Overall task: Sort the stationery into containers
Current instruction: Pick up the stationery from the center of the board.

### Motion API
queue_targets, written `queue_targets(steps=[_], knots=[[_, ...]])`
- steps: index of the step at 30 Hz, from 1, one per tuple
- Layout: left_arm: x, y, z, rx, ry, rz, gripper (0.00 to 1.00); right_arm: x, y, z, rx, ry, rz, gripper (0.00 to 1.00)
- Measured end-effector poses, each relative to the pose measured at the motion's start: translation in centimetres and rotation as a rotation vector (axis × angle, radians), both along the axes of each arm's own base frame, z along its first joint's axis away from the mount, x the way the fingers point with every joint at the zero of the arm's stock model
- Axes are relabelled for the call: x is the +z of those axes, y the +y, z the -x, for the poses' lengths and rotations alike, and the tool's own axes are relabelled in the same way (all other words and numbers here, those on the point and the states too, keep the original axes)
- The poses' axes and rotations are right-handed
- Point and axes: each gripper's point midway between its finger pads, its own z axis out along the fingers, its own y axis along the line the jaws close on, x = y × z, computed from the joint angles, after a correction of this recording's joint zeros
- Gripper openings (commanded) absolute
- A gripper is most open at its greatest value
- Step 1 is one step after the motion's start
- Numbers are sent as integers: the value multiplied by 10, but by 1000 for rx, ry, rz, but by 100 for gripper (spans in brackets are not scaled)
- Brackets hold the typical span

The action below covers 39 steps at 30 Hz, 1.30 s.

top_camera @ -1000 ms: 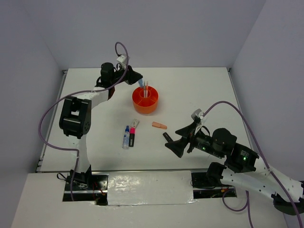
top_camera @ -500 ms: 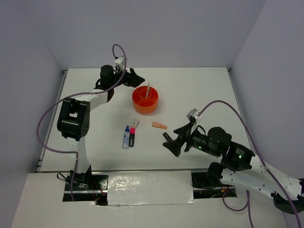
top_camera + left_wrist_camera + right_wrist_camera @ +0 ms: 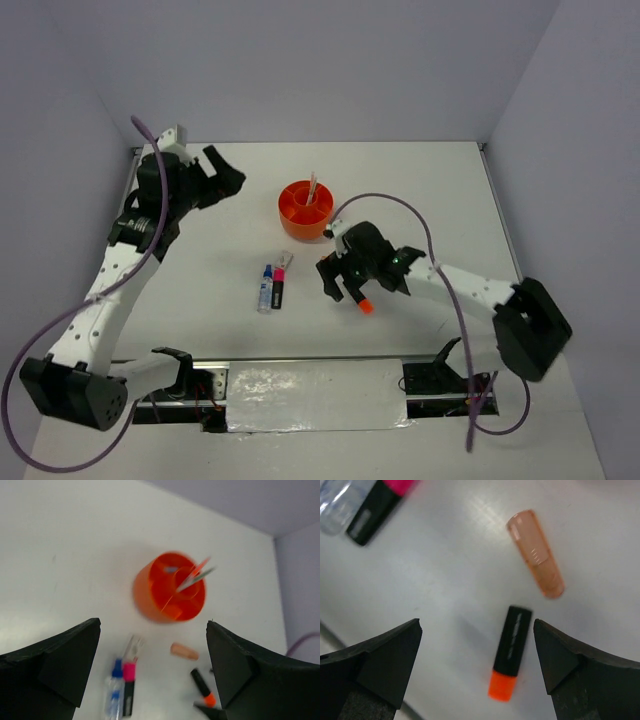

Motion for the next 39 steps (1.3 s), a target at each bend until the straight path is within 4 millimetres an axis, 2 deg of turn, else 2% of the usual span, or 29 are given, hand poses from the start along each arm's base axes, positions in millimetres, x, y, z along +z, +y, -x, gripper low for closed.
queue_targets(steps=[3, 5, 8, 11, 13, 18, 20, 23, 26, 28, 31, 32, 35, 39], knots=[[-43, 18, 45, 34, 157, -64, 99, -18, -3, -39, -22, 41, 77, 100], [-56, 28, 76, 23, 216, -125, 99, -27, -3, -58, -24, 47, 141, 100], [-46, 37, 106, -6, 177, -194, 99, -38, 3, -81, 7, 29, 212, 100], [-39, 44, 122, -32, 126, -254, 99, -47, 3, -84, 54, 39, 254, 99], [-46, 45, 125, -42, 121, -278, 99, -50, 4, -84, 94, 51, 253, 96], [-114, 48, 132, -71, 279, -326, 99, -47, 3, -86, 150, 75, 234, 82], [-128, 49, 134, -73, 309, -333, 99, -48, 2, -87, 154, 79, 234, 81], [-129, 49, 134, -71, 295, -331, 99, -57, -1, -84, 160, 102, 253, 76], [-123, 48, 131, -67, 264, -325, 99, -68, -4, -80, 161, 132, 274, 75], [-121, 48, 130, -65, 255, -324, 99, -68, -3, -80, 157, 129, 270, 73], [-118, 48, 129, -64, 239, -321, 99, -69, -4, -80, 146, 113, 261, 59], [-117, 48, 129, -64, 233, -319, 99, -69, -5, -80, 138, 107, 260, 47], [-114, 47, 129, -65, 222, -316, 99, -71, -10, -84, 106, 89, 273, 38], [-114, 46, 128, -68, 218, -314, 99, -71, -11, -86, 75, 71, 293, 16]])
